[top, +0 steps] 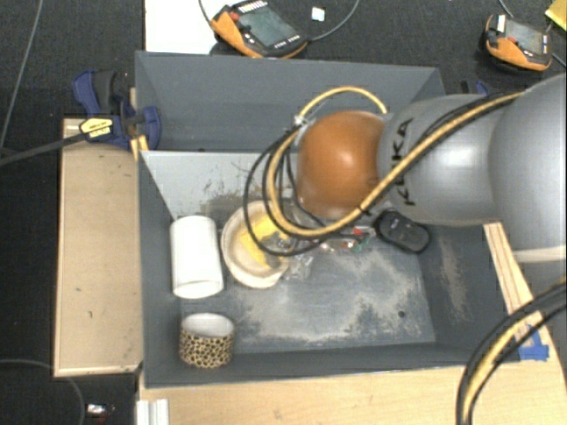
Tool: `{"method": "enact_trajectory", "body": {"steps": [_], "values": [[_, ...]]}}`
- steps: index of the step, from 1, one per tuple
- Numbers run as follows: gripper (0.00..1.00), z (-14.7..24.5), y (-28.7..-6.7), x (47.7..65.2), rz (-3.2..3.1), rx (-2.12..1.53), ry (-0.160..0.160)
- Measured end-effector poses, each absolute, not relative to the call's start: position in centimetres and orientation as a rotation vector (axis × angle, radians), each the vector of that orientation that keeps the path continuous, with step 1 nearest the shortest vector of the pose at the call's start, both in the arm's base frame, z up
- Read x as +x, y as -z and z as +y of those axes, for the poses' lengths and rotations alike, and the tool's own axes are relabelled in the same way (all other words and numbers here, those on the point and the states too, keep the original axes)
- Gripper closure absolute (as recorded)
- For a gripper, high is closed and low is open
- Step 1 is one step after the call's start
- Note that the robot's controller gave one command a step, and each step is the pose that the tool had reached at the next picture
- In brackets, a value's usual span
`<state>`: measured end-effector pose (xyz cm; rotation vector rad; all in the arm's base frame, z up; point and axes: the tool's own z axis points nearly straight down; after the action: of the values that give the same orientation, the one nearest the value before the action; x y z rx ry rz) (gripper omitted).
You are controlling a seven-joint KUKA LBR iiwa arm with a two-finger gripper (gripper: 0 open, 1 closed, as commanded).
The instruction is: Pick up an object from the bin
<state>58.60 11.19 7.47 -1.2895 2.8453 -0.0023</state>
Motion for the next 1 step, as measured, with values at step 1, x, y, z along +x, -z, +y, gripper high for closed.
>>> {"method": "enact_trajectory", "body": {"steps": [1], "values": [[1.00, 11.18, -8.65, 58.55, 2.847, -1.287, 0.001]]}}
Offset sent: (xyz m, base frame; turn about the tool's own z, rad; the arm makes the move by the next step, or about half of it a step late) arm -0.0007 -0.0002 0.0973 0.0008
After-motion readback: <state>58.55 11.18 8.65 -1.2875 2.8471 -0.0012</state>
